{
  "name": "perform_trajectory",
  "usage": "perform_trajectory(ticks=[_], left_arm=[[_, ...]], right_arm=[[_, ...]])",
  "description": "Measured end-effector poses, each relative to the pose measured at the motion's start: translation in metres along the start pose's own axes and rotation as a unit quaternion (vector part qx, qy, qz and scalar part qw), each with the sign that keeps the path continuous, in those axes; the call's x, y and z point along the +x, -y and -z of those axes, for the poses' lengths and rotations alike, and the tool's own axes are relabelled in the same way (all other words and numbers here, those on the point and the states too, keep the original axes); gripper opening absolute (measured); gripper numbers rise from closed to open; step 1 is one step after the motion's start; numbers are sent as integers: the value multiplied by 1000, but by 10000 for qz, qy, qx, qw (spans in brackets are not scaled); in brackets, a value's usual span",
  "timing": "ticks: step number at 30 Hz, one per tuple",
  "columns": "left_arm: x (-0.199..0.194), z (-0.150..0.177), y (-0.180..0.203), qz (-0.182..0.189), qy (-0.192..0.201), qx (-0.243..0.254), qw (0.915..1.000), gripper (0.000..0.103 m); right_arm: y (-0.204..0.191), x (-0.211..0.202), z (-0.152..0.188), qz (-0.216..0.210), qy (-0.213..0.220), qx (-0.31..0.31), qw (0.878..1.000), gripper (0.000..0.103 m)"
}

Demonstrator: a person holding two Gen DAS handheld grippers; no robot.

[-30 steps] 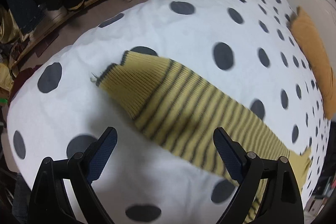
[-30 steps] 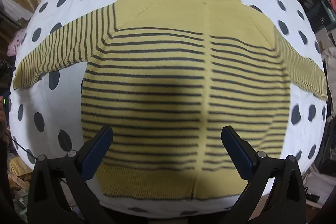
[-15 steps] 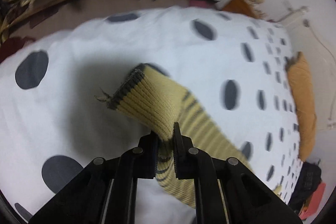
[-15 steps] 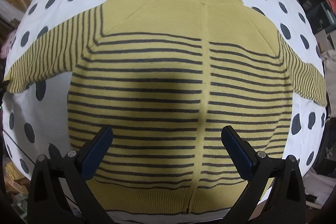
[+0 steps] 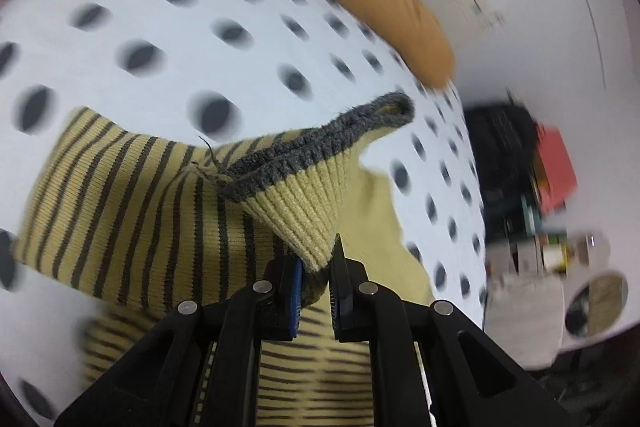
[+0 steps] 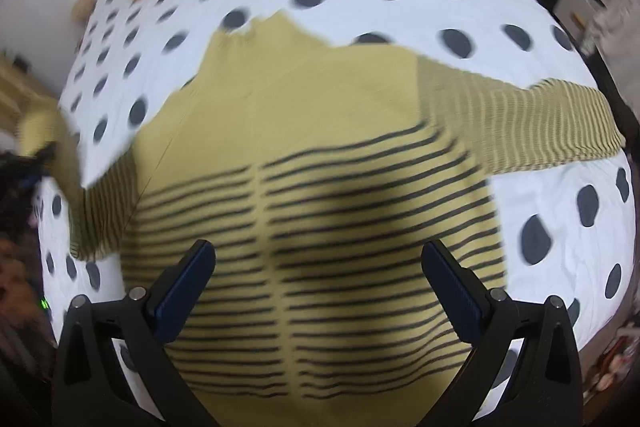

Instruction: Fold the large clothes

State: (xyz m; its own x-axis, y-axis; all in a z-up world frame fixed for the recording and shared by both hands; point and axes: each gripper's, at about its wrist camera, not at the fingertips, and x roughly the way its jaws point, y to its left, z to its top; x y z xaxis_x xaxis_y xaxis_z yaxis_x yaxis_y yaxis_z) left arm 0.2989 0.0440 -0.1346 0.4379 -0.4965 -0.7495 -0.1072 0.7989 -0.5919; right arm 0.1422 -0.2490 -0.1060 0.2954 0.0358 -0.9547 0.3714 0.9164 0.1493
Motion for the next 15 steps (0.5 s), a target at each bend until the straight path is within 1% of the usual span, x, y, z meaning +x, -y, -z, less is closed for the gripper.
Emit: perform_trajectory(ticks=[3, 5, 6, 7, 8, 9, 10, 11, 13, 14, 15], left_arm=[[72, 44, 63, 68, -587, 522, 9969, 10], [116, 75, 90, 99, -1049, 693, 9920, 11], [145, 93, 99, 92, -1440, 717, 9869, 15], [156, 106, 101, 61, -1646, 703, 9838, 20], [171, 118, 100, -23, -1907, 712, 9791, 28], [180, 127, 96, -196, -2156, 756, 9734, 29], [181, 129, 90, -357, -2272, 767, 9702, 29], [175, 127, 84, -461, -2242, 762, 9705, 29], [148, 110, 66, -676, -1925, 761, 9760, 38], [134, 99, 58, -857, -1738, 777, 9780, 53], [113, 88, 48, -1116, -1496, 828, 9789, 65]], right_arm=[[40, -6, -12, -34, 127, 242, 9996, 103], [64, -6, -20, -91, 193, 387, 9990, 103], [71, -4, -23, -120, 203, 437, 9988, 103], [78, -1, -27, -164, 201, 490, 9985, 103], [84, 4, -31, -223, 183, 551, 9981, 103], [88, 11, -36, -275, 127, 588, 9978, 103], [89, 18, -40, -306, 65, 593, 9977, 103], [90, 24, -43, -321, 33, 576, 9978, 103], [87, 41, -50, -430, -87, 499, 9978, 103], [84, 50, -52, -451, -167, 473, 9977, 103], [80, 62, -55, -490, -271, 456, 9974, 103]])
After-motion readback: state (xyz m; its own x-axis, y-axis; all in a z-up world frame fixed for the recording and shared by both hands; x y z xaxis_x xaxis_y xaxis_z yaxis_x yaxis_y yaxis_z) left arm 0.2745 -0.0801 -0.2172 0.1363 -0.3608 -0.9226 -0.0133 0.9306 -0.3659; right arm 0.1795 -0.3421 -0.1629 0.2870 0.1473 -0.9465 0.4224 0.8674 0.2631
